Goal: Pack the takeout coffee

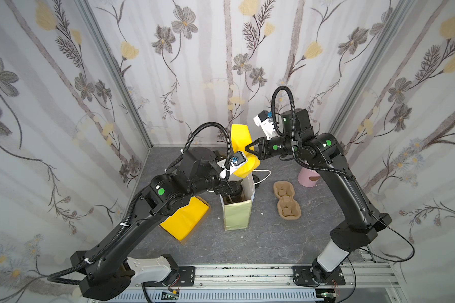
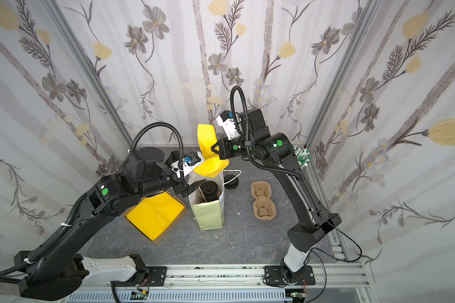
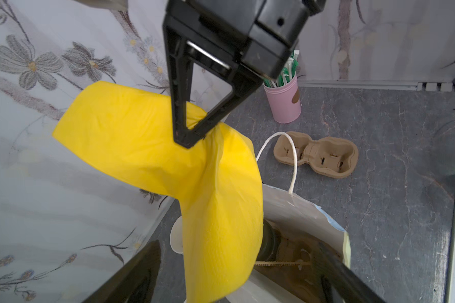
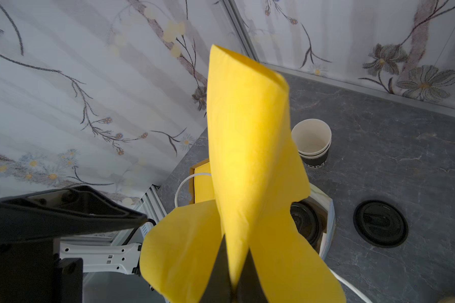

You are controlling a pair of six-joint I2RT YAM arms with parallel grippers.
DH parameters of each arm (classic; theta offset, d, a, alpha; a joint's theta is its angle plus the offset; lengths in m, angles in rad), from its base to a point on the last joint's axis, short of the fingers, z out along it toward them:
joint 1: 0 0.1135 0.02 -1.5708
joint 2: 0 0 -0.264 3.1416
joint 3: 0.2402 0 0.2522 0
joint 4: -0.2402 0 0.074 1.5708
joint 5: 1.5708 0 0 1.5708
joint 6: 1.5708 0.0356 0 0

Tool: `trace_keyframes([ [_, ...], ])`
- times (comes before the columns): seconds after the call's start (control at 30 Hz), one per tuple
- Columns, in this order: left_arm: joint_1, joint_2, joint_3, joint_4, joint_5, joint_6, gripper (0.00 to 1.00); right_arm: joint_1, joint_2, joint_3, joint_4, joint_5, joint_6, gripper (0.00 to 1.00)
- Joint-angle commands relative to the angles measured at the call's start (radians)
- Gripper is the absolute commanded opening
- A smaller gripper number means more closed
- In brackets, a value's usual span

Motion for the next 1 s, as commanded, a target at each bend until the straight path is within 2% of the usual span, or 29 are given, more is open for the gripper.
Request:
trace_keyframes([
  [0.0,0.004,-0.064,-0.055,0.194,-0.068,-0.186,0.94,0.000,-0.059,-0.121,0.261,-0.037,-0.089,0.00],
  [0.13,0.016,-0.131,-0.119,0.313,-0.204,-0.319,0.95,0.000,-0.162,-0.325,0.445,-0.032,-0.167,0.00],
  [0.27,0.042,-0.153,-0.153,0.356,-0.366,-0.413,0.96,0.005,-0.324,-0.592,0.691,-0.065,-0.241,0.00],
  [0.37,0.072,-0.151,-0.168,0.362,-0.426,-0.461,0.96,0.029,-0.457,-0.815,0.881,-0.068,-0.360,0.00],
  [0.43,0.092,-0.146,-0.177,0.364,-0.444,-0.500,0.96,0.043,-0.509,-0.900,0.928,-0.061,-0.444,0.00],
  [0.63,0.160,-0.134,-0.211,0.372,-0.450,-0.610,0.96,0.074,-0.509,-0.899,0.789,-0.098,-0.695,0.00],
  [0.8,0.203,-0.124,-0.227,0.376,-0.401,-0.674,0.96,0.136,-0.477,-0.868,0.643,-0.050,-0.924,0.00],
  [0.97,0.217,-0.115,-0.238,0.379,-0.381,-0.704,0.96,0.179,-0.448,-0.872,0.579,0.008,-1.023,0.01],
])
